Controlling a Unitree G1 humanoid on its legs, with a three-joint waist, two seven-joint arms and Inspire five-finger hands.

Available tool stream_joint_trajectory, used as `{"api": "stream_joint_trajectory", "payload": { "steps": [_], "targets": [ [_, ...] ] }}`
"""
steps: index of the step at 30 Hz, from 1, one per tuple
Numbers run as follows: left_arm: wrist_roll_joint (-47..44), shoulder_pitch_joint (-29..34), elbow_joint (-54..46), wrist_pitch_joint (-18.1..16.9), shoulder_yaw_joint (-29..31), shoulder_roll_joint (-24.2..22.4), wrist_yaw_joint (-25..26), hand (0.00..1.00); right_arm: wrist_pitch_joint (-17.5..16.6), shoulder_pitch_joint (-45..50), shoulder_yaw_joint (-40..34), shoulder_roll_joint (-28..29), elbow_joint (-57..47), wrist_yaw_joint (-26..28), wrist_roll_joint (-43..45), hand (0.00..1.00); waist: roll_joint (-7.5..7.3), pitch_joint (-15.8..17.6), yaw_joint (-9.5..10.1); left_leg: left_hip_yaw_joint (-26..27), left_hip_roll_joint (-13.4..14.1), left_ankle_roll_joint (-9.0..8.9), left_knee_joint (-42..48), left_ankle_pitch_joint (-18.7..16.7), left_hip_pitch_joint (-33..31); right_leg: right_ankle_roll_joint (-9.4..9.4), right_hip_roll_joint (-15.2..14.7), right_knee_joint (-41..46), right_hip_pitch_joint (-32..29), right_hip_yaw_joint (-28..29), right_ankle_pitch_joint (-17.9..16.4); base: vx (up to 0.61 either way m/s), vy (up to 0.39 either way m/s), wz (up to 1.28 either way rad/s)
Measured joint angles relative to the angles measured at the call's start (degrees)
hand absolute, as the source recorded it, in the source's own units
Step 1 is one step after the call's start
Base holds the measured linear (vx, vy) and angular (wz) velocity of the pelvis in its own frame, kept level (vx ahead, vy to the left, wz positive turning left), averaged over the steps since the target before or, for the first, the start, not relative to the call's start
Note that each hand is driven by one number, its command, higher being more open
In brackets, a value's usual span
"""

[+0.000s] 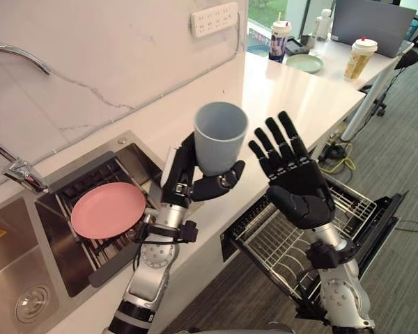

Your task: Walk over to the sink, pick up the cup, carry it to the dishwasher, place the cup inside the dishwasher, then close the dishwasher door

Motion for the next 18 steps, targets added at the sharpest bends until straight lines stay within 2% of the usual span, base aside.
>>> {"api": "stream_joint_trajectory", "payload": {
  "steps": [5, 8, 13, 18],
  "targets": [
    [4.0, -0.2, 2.3, 0.7, 0.0, 0.2, 3.0, 0.00, 0.0, -1.5, 1.3, -0.4, 0.0, -3.6, 0.0, 1.00, -0.24, 0.1, 0.10, 0.0, -0.4, 0.73, 0.1, 0.4, -0.7, 0.04, 0.3, -3.0, 0.6, 0.0, 2.4, -0.07, 0.028, -0.01],
    [6.0, -0.2, 2.4, 0.8, -0.3, 0.2, 3.6, 0.00, 0.0, -2.2, 2.8, -0.5, -0.2, -7.2, -0.1, 1.00, -1.11, 0.5, 0.22, -0.1, -0.7, 1.11, 0.1, 0.8, -0.9, 0.30, 0.3, -4.2, 1.1, -0.1, 2.8, -0.06, 0.002, 0.03],
    [7.9, -0.2, 2.5, 1.8, -1.9, 0.0, 6.6, 0.00, -1.0, -4.0, 5.6, -0.9, -0.7, -17.7, -8.2, 1.00, -1.32, 0.4, 0.29, -0.2, -1.0, 1.52, 0.1, 1.2, -1.3, 0.47, 0.2, -5.3, 1.3, -0.2, 3.7, -0.06, 0.006, 0.01],
    [11.9, -0.3, 2.4, 2.2, -4.4, 0.1, 9.1, 0.00, -1.0, -4.6, 7.3, -0.9, -0.7, -24.2, -11.6, 1.00, -1.35, 0.4, 0.43, -0.4, -1.2, 1.76, 0.1, 1.5, -1.4, 0.44, 0.1, -5.5, 1.3, -0.3, 4.0, -0.04, 0.008, 0.02]
  ]
}}
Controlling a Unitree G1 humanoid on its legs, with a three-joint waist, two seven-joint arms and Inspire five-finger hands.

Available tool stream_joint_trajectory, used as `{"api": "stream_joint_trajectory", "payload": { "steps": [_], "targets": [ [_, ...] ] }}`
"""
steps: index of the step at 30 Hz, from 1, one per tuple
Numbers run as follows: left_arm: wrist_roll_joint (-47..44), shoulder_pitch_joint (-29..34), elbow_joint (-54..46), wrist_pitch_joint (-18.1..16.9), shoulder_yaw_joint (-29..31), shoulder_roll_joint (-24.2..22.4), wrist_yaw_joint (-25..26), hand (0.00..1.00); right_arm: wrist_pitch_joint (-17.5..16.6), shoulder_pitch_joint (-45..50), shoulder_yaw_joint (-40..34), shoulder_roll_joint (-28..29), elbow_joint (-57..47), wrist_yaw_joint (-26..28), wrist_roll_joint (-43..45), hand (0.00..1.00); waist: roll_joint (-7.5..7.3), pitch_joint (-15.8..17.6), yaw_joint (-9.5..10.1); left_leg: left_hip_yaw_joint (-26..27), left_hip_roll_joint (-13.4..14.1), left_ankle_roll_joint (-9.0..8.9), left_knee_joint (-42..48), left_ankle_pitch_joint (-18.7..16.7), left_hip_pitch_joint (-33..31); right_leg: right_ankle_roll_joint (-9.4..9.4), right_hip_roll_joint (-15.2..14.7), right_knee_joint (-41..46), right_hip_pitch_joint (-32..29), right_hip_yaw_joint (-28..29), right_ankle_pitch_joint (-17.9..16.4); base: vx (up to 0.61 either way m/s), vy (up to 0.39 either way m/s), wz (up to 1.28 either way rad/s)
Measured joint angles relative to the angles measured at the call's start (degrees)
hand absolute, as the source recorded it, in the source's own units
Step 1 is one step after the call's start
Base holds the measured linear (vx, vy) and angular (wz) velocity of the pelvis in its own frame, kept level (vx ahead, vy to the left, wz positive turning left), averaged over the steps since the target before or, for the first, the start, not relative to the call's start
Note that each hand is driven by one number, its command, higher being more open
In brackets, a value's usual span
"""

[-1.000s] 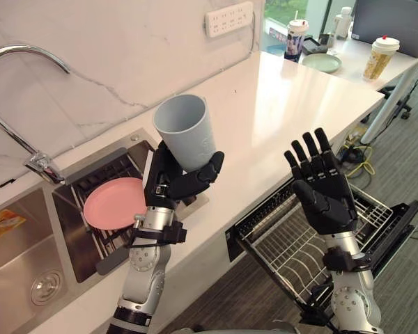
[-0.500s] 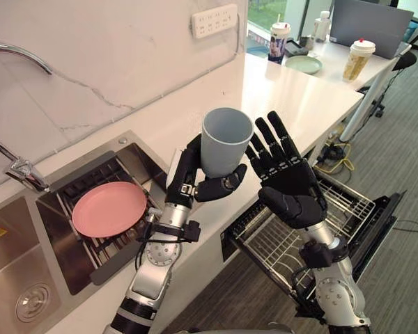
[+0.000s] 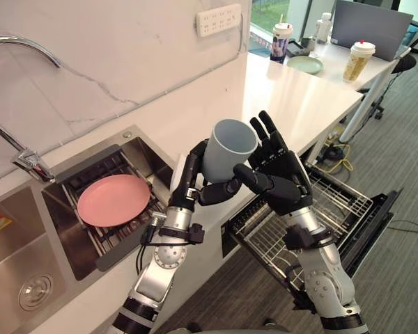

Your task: Walk over to the sink, pick up the cup, carry it to the dishwasher, place the cup inside the dishwasher, then close the dishwasher door

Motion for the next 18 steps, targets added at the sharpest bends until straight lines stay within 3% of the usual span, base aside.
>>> {"api": "stream_joint_trajectory", "payload": {
  "steps": [9, 18],
  "targets": [
    [9.2, -0.9, -0.7, 0.3, -1.2, -0.2, 7.7, 0.00, 0.0, -0.8, 0.4, 0.1, 0.0, -3.8, -5.9, 1.00, -0.07, 0.0, 0.02, -0.9, -0.1, 0.23, -0.1, 0.8, -0.3, -0.05, 0.0, 0.0, 0.2, -0.7, 0.2, -0.03, 0.004, 0.05],
    [10.5, -0.9, -1.4, 0.3, -1.9, -0.6, 8.8, 0.00, 0.0, -1.8, 3.7, 0.2, 0.0, -4.0, -5.9, 1.00, -0.51, 0.2, 0.25, -1.5, -0.5, 0.29, -0.7, 1.6, -0.4, -0.11, 0.0, -0.1, 0.3, -1.4, 0.2, -0.03, 0.007, 0.04]
  ]
}}
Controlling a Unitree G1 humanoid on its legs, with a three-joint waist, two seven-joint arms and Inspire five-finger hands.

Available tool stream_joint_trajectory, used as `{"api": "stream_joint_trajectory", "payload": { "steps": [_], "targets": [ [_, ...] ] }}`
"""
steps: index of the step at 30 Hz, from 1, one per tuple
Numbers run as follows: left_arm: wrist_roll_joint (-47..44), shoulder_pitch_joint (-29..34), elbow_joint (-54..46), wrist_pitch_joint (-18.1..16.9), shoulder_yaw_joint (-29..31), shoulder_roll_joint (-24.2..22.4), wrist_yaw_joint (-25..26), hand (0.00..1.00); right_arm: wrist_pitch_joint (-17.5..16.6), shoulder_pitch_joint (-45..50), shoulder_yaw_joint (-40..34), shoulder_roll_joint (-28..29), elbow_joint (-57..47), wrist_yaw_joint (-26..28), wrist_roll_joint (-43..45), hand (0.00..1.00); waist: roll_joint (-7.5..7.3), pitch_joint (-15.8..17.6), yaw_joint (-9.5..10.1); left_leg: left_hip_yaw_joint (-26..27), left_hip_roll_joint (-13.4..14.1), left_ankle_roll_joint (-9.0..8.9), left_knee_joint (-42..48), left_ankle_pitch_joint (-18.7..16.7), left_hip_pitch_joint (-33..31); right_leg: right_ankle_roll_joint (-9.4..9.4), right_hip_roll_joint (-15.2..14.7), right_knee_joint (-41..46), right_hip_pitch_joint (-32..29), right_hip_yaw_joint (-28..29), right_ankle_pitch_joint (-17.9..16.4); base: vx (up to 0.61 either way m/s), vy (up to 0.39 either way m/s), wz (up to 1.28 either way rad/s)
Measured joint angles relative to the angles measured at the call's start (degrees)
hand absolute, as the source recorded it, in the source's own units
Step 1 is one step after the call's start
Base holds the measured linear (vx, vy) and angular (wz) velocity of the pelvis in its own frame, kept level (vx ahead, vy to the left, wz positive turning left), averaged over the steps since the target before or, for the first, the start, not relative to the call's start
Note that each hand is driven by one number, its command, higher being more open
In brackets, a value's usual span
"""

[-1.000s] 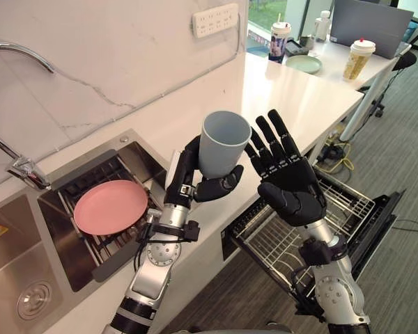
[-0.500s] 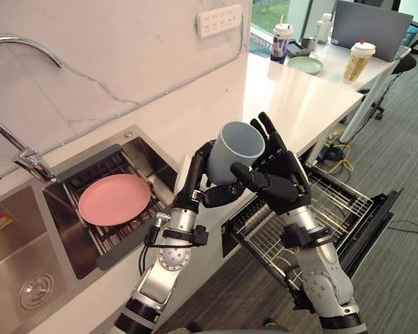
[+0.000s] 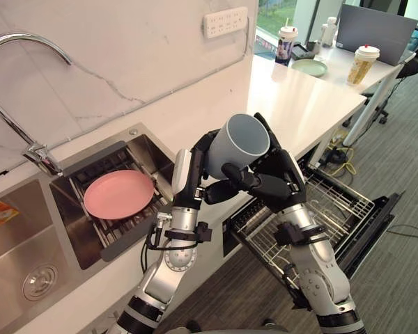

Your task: Walk over to the sink, pick up the cup, carry it to the dishwasher, place the cup inside the dishwasher, then close the dishwasher door

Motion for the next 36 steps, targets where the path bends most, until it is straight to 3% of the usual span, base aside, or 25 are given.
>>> {"api": "stream_joint_trajectory", "payload": {
  "steps": [9, 10, 14, 22, 31, 32, 36],
  "targets": [
    [-2.5, 0.0, -0.1, 0.0, -0.3, -0.7, -2.1, 0.00, -0.7, -1.9, 1.3, 0.0, 1.3, -2.3, 0.1, 1.00, -1.01, -0.3, 0.93, -1.2, -0.4, 0.11, -0.7, 0.7, -0.1, 0.00, -0.1, -0.2, 0.4, -1.2, 0.0, -0.01, 0.005, 0.07],
    [-2.5, 0.0, -0.1, -0.1, -0.3, -0.7, -2.1, 0.00, -0.8, -2.0, 1.3, 0.0, 1.3, -2.5, 0.1, 0.00, -1.04, -0.3, 0.96, -1.3, -0.4, 0.09, -0.8, 0.7, -0.1, 0.00, -0.1, -0.2, 0.4, -1.2, 0.0, -0.01, 0.004, 0.04],
    [-3.1, 0.0, -0.1, -0.1, -1.3, -0.7, -2.2, 0.00, -1.2, -2.3, 1.4, 0.0, 1.5, -3.3, 0.5, 0.00, -1.22, -0.3, 0.97, -1.4, -0.4, 0.11, -1.0, 0.9, 0.0, -0.01, -0.1, -0.3, 0.4, -1.4, 0.0, 0.00, 0.000, 0.00],
    [-3.6, 0.0, -0.1, -0.1, -2.4, -1.4, -2.2, 0.00, -5.8, -3.0, 2.5, 0.1, 4.3, -6.5, 0.8, 0.00, -1.26, -0.4, 0.95, -1.4, -0.5, 0.15, -1.2, 1.1, 0.0, -0.01, 0.0, -0.8, 0.5, -1.4, 0.4, 0.00, 0.000, 0.00],
    [-4.5, 0.0, 0.0, -0.2, -2.4, -0.7, -2.3, 0.00, -6.2, -3.1, 3.1, 0.6, 5.0, -6.5, 2.0, 0.00, -1.26, -0.4, 0.98, -1.4, -0.5, 0.17, -1.2, 1.1, 0.0, 0.00, 0.0, -0.9, 0.6, -1.3, 0.4, 0.00, 0.000, 0.00],
    [-4.7, 0.0, 0.0, -0.2, -2.4, -0.6, -2.4, 1.00, -6.8, -3.1, 3.5, 0.6, 5.2, -6.9, 2.0, 0.00, -1.25, -0.4, 0.97, -1.4, -0.5, 0.17, -1.2, 1.1, 0.0, 0.01, 0.0, -0.9, 0.6, -1.3, 0.4, 0.00, 0.000, 0.00],
    [-5.3, 0.0, 0.1, -0.2, -2.6, -0.3, -3.6, 1.00, -8.4, -3.3, 4.5, 0.8, 5.5, -9.5, 2.0, 0.00, -1.25, -0.4, 0.96, -1.4, -0.5, 0.16, -1.2, 1.1, 0.0, 0.01, 0.0, -0.9, 0.5, -1.3, 0.4, 0.00, 0.000, 0.00]
  ]
}}
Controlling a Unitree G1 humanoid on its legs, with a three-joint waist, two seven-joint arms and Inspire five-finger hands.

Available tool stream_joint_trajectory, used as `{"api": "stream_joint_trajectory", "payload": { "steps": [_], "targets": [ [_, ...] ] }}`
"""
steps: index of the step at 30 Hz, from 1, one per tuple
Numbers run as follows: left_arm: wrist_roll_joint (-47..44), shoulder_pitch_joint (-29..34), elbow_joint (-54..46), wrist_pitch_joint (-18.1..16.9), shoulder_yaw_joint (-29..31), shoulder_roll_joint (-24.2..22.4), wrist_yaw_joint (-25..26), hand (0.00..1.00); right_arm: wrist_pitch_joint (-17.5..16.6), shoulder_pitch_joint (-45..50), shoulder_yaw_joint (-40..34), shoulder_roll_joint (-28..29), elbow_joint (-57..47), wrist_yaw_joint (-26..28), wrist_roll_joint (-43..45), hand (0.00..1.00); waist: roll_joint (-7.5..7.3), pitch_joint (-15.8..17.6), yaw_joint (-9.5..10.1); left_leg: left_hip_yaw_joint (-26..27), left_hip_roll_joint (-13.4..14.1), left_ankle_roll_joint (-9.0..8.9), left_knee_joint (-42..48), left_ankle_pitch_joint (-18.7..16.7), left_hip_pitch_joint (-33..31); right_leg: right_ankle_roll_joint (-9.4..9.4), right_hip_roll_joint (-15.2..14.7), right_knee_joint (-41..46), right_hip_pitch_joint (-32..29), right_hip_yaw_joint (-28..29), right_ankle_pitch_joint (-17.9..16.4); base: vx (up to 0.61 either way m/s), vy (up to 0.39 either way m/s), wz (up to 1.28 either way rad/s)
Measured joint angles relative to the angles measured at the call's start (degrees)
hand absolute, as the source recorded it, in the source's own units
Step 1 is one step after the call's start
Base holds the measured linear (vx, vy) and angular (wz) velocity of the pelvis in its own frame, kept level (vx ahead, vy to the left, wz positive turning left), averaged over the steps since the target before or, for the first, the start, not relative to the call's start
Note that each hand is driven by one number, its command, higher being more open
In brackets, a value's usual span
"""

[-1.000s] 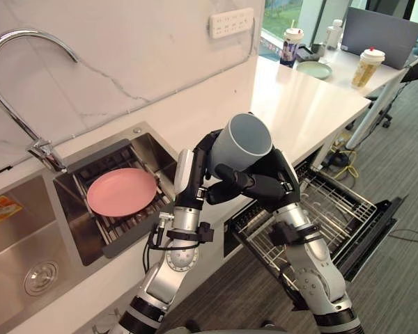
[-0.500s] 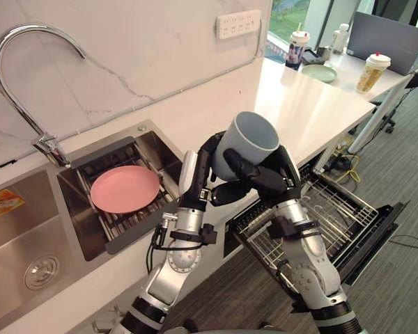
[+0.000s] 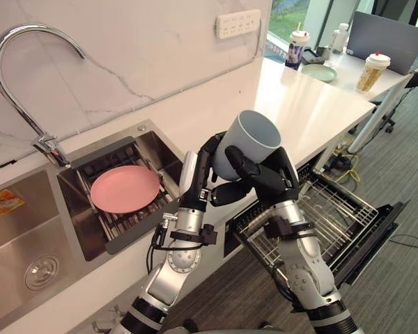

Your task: Walk over to the sink, pick up the cup, carry it to the dishwasher, place the cup inside the dishwasher, then close the dishwasher door

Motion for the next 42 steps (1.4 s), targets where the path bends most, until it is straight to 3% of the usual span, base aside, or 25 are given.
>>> {"api": "stream_joint_trajectory", "payload": {
  "steps": [8, 13, 18, 23, 27, 31, 38, 42],
  "targets": [
    [-2.8, 0.9, 0.1, -1.1, -4.3, 1.0, -3.0, 1.00, -6.4, -0.4, -0.8, 3.6, 0.1, -11.4, 0.9, 0.00, 0.01, 0.0, -0.05, 0.7, -0.1, -0.01, -0.4, 0.0, 0.4, 0.06, 0.0, -0.1, -0.3, 0.8, 0.1, 0.00, 0.000, -0.04],
    [-5.2, 4.4, 3.6, 0.9, -6.3, 1.4, -7.1, 1.00, -14.7, -1.9, -15.9, 6.2, -0.2, -14.0, 8.7, 0.00, 0.02, 0.0, -0.30, 2.0, -0.1, 0.00, -0.8, 0.0, 0.6, 0.08, 0.0, -0.3, -0.9, 2.1, 0.4, 0.00, 0.008, -0.13],
    [-7.4, 5.7, 4.9, 2.7, -5.8, 1.3, -8.7, 1.00, -18.7, 0.8, -24.1, 6.1, -3.1, -16.1, 10.1, 0.00, 0.06, 0.0, -1.67, 2.6, 0.0, -0.02, -1.1, 0.0, 0.6, 0.08, 0.1, -0.3, -1.2, 2.6, 0.4, -0.01, -0.002, -0.06],
    [-14.1, 6.5, 5.4, 2.5, -5.8, 0.3, -13.8, 1.00, -18.7, 3.5, -29.9, 6.1, -4.5, -18.5, 9.7, 0.00, 0.09, 0.0, -1.75, 2.9, 0.0, -0.03, -1.3, -0.1, 0.5, 0.08, 0.0, -0.2, -1.7, 2.9, 0.5, -0.01, 0.001, -0.04],
    [-26.3, 6.5, 7.2, 1.1, -4.1, -0.9, -20.0, 1.00, -14.2, 6.5, -33.5, 6.1, -4.0, -20.2, 8.5, 0.00, 0.32, -0.1, -1.61, 2.8, -0.1, -0.01, -1.4, -0.1, 0.0, 0.16, -0.2, -0.2, -2.2, 2.7, 0.5, -0.01, 0.000, 0.02],
    [-32.6, 6.2, 10.2, -0.5, -2.8, -1.5, -22.5, 1.00, -10.7, 8.6, -34.1, 6.1, 1.4, -19.9, 5.6, 0.00, -0.03, 0.1, -1.63, 2.3, -0.3, 0.03, -1.4, -0.1, -0.4, 0.30, -0.5, -0.1, -2.3, 2.3, 0.5, -0.02, 0.004, 0.06],
    [-34.1, 7.8, 11.9, -4.2, 1.5, -1.6, -25.8, 1.00, -9.6, 10.8, -36.8, 6.1, 14.6, -17.1, 5.4, 0.00, 0.91, 0.1, -1.79, 0.9, -0.5, 0.31, -1.5, 0.1, -1.0, 0.62, -1.0, 0.3, -2.1, 0.8, 0.2, -0.02, -0.002, 0.11],
    [-34.2, 8.6, 14.1, -8.5, 3.1, -2.4, -25.9, 1.00, -9.6, 11.2, -37.8, 5.8, 17.7, -16.9, 5.4, 0.00, 1.65, 0.8, -1.89, -0.8, -0.7, 0.42, -1.8, 0.6, -0.9, 0.68, -1.3, 0.3, -1.1, -1.0, -0.1, -0.03, -0.010, 0.22]
  ]
}}
